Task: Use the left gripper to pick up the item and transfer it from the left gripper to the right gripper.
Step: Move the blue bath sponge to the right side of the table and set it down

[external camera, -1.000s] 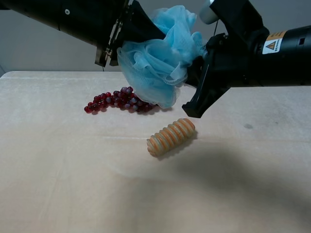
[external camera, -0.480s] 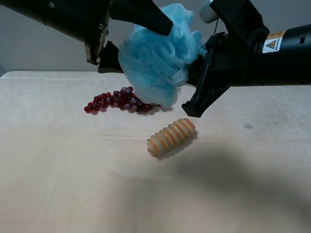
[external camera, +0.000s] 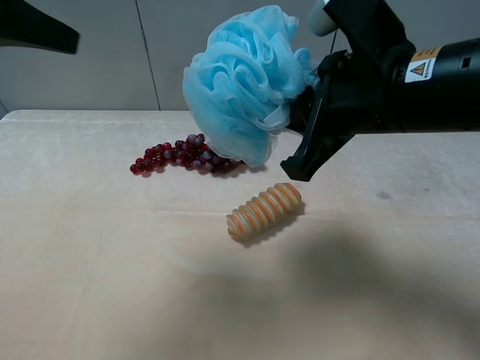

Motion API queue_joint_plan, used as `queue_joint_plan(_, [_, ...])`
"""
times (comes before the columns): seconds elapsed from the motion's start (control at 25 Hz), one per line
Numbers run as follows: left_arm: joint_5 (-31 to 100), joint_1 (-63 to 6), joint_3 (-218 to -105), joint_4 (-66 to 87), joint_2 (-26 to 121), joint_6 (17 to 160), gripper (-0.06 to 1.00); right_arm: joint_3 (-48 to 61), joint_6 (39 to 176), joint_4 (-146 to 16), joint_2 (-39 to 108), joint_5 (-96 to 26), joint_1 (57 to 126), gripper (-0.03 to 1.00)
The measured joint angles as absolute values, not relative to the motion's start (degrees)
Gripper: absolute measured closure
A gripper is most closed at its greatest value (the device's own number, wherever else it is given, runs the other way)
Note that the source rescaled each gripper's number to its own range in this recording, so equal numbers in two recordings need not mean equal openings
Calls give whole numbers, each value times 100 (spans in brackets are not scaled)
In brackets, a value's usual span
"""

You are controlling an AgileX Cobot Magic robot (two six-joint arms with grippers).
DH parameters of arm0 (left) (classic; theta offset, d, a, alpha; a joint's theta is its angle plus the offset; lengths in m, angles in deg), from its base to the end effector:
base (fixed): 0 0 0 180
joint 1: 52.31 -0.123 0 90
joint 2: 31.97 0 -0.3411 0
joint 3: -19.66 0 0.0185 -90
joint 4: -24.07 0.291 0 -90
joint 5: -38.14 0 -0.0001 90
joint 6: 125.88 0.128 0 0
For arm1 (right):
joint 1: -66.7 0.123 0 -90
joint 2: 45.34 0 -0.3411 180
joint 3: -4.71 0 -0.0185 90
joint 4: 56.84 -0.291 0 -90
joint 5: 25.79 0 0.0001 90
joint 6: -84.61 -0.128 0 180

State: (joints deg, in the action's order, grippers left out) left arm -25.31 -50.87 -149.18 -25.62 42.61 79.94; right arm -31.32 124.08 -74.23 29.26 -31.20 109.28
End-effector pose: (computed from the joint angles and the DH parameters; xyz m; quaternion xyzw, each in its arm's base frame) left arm 0.2583 -0.0939 0.4222 0.1272 0.8693 -0.3520 0.3227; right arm 0.2210 0.2080 0.3109 -0.4598 0.7114 0.1060 0.5209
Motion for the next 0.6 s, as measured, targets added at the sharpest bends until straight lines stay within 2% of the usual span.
queue_joint_plan(0.12, [-2620, -5322, -14918, -1802, 3573, 7929, -6, -3132, 12408, -7423, 2926, -3120, 10928, 97])
queue_joint_plan(0.36, [-2702, -5357, -14802, -189, 2161, 7383, -6, -3132, 12408, -7423, 2926, -3120, 10928, 97])
queue_joint_plan(0.6, [-2710, -5357, -14017, 728, 863, 7113, -6, -3132, 12408, -7423, 2926, -3120, 10928, 97])
